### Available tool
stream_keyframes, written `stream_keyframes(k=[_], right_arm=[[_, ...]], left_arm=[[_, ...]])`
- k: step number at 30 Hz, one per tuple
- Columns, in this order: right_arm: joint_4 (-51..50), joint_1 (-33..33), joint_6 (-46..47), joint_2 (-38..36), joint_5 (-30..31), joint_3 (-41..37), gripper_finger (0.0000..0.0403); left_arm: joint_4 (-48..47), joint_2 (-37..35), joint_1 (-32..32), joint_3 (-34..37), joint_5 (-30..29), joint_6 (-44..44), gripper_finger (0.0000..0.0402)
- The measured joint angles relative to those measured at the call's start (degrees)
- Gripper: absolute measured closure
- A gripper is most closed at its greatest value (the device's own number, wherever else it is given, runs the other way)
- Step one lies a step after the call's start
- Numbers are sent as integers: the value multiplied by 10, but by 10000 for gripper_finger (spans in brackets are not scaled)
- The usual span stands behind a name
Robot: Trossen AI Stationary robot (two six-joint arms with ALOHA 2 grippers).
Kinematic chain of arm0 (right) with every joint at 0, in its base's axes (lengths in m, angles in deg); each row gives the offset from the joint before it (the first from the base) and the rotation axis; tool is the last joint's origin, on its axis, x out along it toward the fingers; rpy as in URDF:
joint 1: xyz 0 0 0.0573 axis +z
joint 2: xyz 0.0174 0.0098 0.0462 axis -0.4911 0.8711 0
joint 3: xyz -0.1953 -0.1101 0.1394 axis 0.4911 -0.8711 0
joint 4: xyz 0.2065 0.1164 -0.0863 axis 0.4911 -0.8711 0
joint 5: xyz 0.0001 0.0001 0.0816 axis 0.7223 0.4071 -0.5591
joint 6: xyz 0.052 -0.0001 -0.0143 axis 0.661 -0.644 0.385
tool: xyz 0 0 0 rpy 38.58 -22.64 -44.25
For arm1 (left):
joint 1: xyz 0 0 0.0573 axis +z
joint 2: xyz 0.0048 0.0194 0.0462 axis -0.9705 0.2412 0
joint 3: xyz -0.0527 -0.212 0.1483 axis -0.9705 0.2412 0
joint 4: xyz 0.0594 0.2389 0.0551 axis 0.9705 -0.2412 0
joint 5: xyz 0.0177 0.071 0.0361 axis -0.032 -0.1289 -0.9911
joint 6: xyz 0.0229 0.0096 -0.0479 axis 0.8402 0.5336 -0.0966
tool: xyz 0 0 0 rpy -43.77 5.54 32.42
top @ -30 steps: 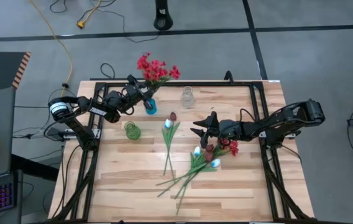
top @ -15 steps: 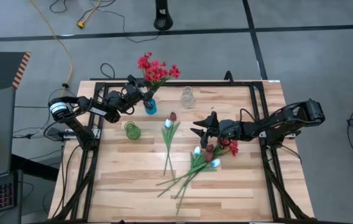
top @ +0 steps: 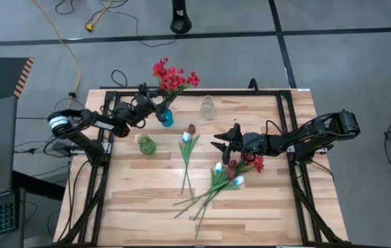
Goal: Sort flowers into vase by color
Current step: Put the top red tulip into the transparent vase
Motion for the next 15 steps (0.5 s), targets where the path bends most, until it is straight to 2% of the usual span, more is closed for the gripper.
stream_keyframes(k=[8, 15], right_arm=[[0, 0, 7, 0, 0, 0, 207], [2, 0, 98, 0, -9, 0, 207]], left_arm=[[-135, -142, 0, 51, 0, -1, 189], [-268, -282, -2, 66, 37, -19, 189]])
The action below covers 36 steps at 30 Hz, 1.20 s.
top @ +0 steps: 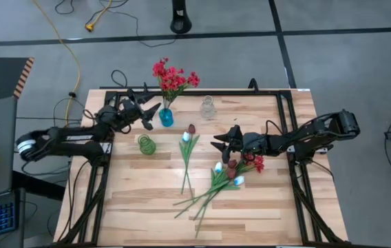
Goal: Sort flowers into vase by color
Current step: Put the top red tulip into the transparent vase
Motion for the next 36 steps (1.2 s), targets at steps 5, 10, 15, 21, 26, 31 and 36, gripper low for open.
stream_keyframes(k=[5, 10, 15, 21, 26, 31, 36], right_arm=[[1, 0, 43, 0, -1, 7, 207], [-15, 4, 24, 0, -12, 62, 207], [-105, 16, -22, 12, -18, 146, 207], [-197, 27, -18, 76, -16, 235, 207], [-222, 34, 12, 139, -16, 280, 207], [-276, 29, 79, 195, 0, 320, 207], [-328, 19, 88, 245, 8, 367, 207]], left_arm=[[-143, -93, -18, 0, 9, -2, 189], [-245, -156, -44, 0, 9, -2, 189], [-294, -183, -71, 0, 9, -2, 189], [-306, -183, -94, 0, 8, -10, 189], [-325, -182, -104, 1, -3, -11, 189], [-331, -180, -108, 1, -7, -16, 189], [-334, -176, -110, 1, -8, -21, 189]])
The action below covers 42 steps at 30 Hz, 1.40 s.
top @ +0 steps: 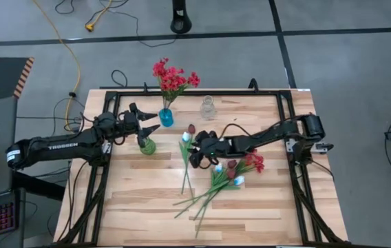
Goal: Sort flowers into vase by color
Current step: Put the top red tulip into the transparent vase
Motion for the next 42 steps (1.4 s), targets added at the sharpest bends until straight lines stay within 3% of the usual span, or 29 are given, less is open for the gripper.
stream_keyframes(k=[9, 25, 42], right_arm=[[-116, -26, 65, 58, 11, 51, 207], [-90, -11, 75, 76, 5, 50, 207], [-66, 2, 99, 147, 15, 77, 207]], left_arm=[[-16, 5, -1, 0, -2, -5, 189], [-22, 5, 0, 0, -4, -10, 189], [-27, 5, -1, 0, -4, -20, 189]])
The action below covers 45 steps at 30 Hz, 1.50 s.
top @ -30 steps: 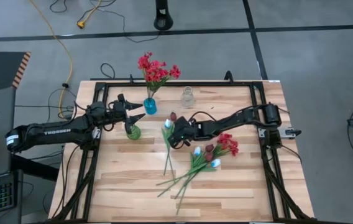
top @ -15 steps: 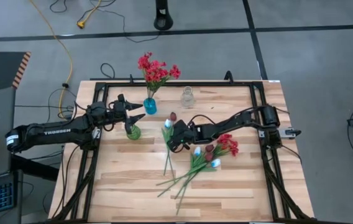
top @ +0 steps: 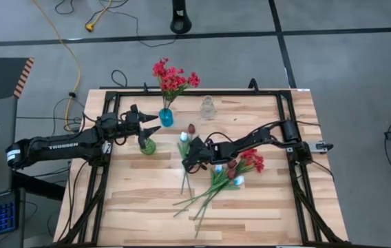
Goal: Sort flowers into vase by color
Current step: Put the top red tulip into the transparent vase
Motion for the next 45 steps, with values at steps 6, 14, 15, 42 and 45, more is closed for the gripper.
stream_keyframes(k=[6, 14, 15, 42, 45], right_arm=[[-57, -3, 0, -3, 10, 12, 229], [-76, -6, 0, -4, 9, 13, 322], [-76, -6, 0, -4, 9, 13, 334], [-140, -6, -73, -114, 0, 10, 383], [-140, -7, -88, -134, 4, 10, 384]], left_arm=[[-2, 0, -2, 0, 0, 0, 189], [-4, 0, -2, 0, -1, 0, 189], [-4, 0, -2, 0, -1, 0, 189], [-4, 0, -2, 0, -2, 0, 189], [-5, 0, -2, 0, -2, 0, 189]])
